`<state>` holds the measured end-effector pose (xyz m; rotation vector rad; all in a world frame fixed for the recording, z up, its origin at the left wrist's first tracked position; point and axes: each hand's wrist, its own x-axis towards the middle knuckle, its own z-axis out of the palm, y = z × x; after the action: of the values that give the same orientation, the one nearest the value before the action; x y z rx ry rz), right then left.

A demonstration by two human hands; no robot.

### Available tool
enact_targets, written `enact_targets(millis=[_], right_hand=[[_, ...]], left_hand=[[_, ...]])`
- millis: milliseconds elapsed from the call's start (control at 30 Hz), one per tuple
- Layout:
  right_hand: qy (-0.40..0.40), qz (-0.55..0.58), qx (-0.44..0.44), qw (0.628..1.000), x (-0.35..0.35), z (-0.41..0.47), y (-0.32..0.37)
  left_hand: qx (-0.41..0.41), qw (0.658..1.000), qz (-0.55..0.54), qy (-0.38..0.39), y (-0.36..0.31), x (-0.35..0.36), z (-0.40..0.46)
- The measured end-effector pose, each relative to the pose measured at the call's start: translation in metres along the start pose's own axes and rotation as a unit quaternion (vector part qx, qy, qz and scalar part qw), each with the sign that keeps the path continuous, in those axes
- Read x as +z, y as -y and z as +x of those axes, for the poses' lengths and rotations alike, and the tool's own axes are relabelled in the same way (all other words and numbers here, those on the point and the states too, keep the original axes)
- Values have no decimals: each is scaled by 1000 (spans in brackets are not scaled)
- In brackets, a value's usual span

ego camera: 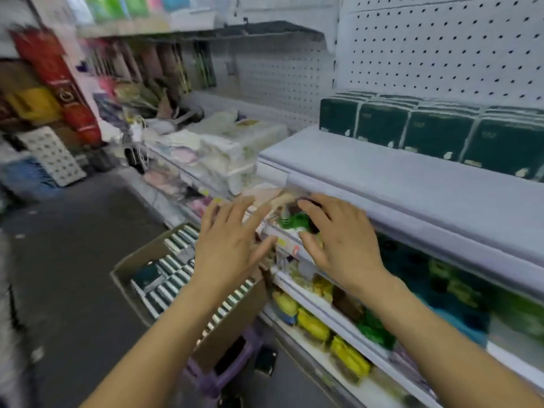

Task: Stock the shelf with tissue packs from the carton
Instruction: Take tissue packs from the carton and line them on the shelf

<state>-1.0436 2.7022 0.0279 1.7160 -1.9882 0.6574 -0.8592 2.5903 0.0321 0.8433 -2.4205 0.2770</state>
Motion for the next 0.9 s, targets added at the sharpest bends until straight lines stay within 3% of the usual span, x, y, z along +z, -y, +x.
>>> enact_targets(millis=[267,467,900], right_hand=[[53,59,-41,996,111,55,109],[98,118,-66,986,183,79,165],[233,220,-94,943,362,151,216]], left_hand=[[-121,989,18,83,150,21,-62],[-205,972,14,118,218,47,-106],[-376,903,-20,204,337,159,-117]])
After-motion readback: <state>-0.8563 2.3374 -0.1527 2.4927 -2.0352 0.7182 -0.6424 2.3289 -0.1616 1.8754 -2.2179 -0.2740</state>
